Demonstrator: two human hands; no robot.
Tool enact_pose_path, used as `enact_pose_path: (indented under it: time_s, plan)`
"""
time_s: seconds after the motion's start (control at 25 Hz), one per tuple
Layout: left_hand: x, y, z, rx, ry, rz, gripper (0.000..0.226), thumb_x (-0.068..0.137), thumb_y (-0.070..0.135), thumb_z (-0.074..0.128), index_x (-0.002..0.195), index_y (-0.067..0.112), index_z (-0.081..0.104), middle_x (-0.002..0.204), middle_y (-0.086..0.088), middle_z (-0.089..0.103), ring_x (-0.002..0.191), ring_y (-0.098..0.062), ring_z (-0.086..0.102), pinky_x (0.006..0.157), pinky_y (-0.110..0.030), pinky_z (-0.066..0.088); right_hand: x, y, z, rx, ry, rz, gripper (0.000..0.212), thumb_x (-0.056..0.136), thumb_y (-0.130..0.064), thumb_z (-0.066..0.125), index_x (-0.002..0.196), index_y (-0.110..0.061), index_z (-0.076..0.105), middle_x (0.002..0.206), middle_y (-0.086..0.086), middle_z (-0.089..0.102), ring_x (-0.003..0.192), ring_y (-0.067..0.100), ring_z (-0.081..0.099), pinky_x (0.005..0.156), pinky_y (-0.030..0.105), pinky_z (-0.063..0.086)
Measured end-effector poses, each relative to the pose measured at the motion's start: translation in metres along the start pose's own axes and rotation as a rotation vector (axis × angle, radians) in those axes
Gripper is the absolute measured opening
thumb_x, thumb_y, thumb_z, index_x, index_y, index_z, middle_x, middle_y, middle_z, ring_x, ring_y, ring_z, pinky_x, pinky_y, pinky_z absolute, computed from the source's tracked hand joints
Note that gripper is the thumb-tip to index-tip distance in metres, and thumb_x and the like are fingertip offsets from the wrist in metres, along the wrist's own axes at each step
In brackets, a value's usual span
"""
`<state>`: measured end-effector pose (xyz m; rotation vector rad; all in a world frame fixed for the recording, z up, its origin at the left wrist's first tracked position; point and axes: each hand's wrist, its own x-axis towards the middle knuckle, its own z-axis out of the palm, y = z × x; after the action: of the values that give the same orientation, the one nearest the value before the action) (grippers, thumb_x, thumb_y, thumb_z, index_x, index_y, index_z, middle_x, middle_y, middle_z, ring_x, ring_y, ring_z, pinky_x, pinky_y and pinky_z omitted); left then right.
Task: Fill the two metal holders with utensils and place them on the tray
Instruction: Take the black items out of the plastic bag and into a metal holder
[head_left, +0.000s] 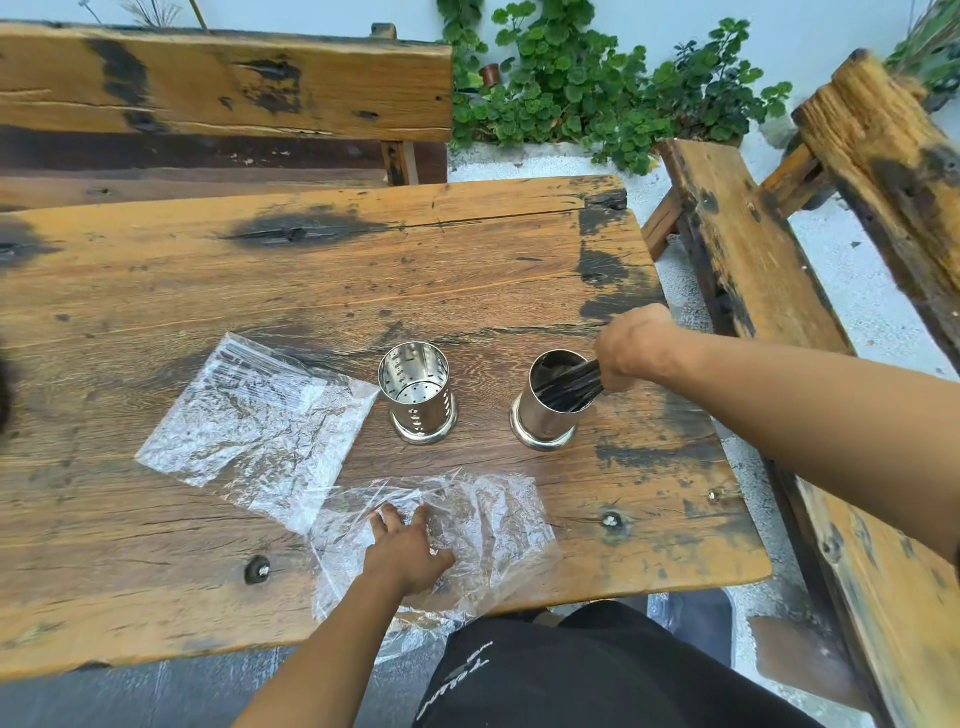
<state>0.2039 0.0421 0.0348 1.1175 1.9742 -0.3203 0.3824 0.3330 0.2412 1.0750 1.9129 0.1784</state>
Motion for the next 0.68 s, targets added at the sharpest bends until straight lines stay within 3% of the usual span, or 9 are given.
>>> enact_pose_path:
  time_s: [0.12, 0.28, 0.48, 0.6, 0.68]
  plan:
    - [0.0, 0.001, -0.001, 0.001, -0.006, -0.011, 0.1, 0.088, 0.065, 0.058, 0.164, 0.027, 0.006, 0.169, -0.025, -0.011, 0.156, -0.046, -0.008, 0.12, -0.056, 0.03, 0.016, -0.023, 0.003, -0.011, -0.026, 0.018, 0.03, 0.09, -0.025, 0.061, 0.118, -0.022, 0.07, 0.108, -0.008, 0.065, 0.099, 0.015, 0.068, 0.067, 0.025, 0.047]
    - [-0.001, 0.002, -0.001, 0.006, -0.007, -0.021, 0.099, 0.089, 0.058, 0.062, 0.163, 0.028, 0.006, 0.169, -0.023, -0.013, 0.156, -0.045, -0.01, 0.119, -0.057, 0.033, 0.033, -0.037, 0.006, -0.02, -0.027, 0.077, 0.029, 0.092, -0.019, 0.055, 0.116, -0.02, 0.071, 0.114, -0.006, 0.068, 0.101, 0.011, 0.067, 0.042, 0.02, 0.036]
    - [-0.001, 0.002, 0.0, -0.01, 0.003, -0.022, 0.097, 0.088, 0.058, 0.063, 0.163, 0.029, 0.008, 0.169, -0.021, -0.011, 0.157, -0.044, -0.01, 0.119, -0.057, 0.033, 0.036, -0.033, 0.006, -0.051, 0.021, 0.047, 0.026, 0.087, -0.013, 0.062, 0.108, -0.021, 0.074, 0.105, -0.005, 0.07, 0.095, 0.015, 0.069, 0.045, 0.023, 0.03]
    - [-0.002, 0.002, 0.0, -0.021, 0.008, -0.022, 0.096, 0.088, 0.057, 0.063, 0.163, 0.029, 0.01, 0.169, -0.022, -0.01, 0.156, -0.044, -0.01, 0.119, -0.057, 0.032, 0.038, -0.029, 0.011, -0.009, 0.053, 0.016, 0.024, 0.087, -0.012, 0.063, 0.106, -0.019, 0.074, 0.102, -0.003, 0.07, 0.093, 0.02, 0.07, 0.051, 0.026, 0.038]
    - [-0.002, 0.003, 0.001, -0.018, 0.013, -0.02, 0.096, 0.088, 0.057, 0.063, 0.163, 0.028, 0.01, 0.169, -0.023, -0.01, 0.156, -0.045, -0.009, 0.119, -0.057, 0.033, 0.034, -0.028, 0.015, 0.048, 0.07, 0.014, 0.023, 0.089, -0.01, 0.061, 0.107, -0.017, 0.073, 0.103, -0.001, 0.07, 0.094, 0.023, 0.069, 0.063, 0.03, 0.048]
